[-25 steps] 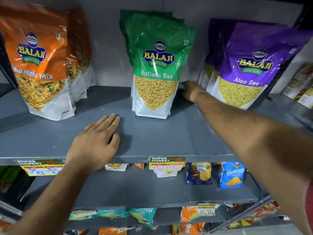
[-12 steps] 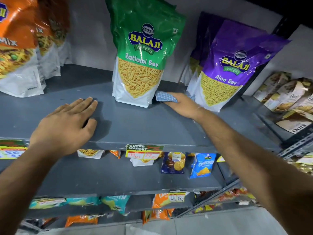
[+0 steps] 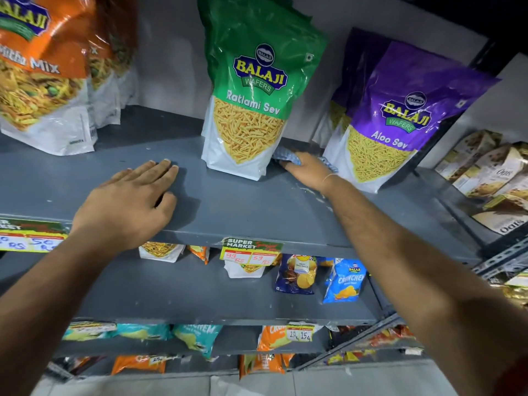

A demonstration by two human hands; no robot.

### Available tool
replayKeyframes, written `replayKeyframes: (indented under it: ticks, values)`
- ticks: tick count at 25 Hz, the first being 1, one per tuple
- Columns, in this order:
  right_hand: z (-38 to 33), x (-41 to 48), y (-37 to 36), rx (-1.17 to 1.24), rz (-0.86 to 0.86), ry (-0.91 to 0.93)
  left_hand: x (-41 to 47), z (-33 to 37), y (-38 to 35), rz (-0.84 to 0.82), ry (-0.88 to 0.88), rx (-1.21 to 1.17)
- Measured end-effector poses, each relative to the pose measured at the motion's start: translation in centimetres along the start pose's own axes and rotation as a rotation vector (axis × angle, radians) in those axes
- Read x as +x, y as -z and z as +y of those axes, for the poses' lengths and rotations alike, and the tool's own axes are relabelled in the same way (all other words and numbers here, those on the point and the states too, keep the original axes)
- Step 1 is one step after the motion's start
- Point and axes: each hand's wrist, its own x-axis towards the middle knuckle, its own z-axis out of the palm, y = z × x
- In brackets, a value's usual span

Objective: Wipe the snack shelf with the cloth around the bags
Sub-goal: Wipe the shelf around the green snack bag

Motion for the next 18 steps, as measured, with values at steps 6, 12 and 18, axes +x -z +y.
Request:
replayKeyframes:
  ticks: [6,12,18]
  values:
    - [0.5,-5.2,-0.5,0.053,-0.073,0.063,0.1,0.0,0.0,-0.004,-0.003,-0.005]
    - [-1.7,-13.5,-2.0,0.049,-0.153,0.313,0.2,-0.2,-0.2,-0.015,-0.01,0.005]
    - [1.6,-13.6,1.9,0.306,0.406,-0.09,0.0,-0.2,0.0,-0.02,-0.019,0.003]
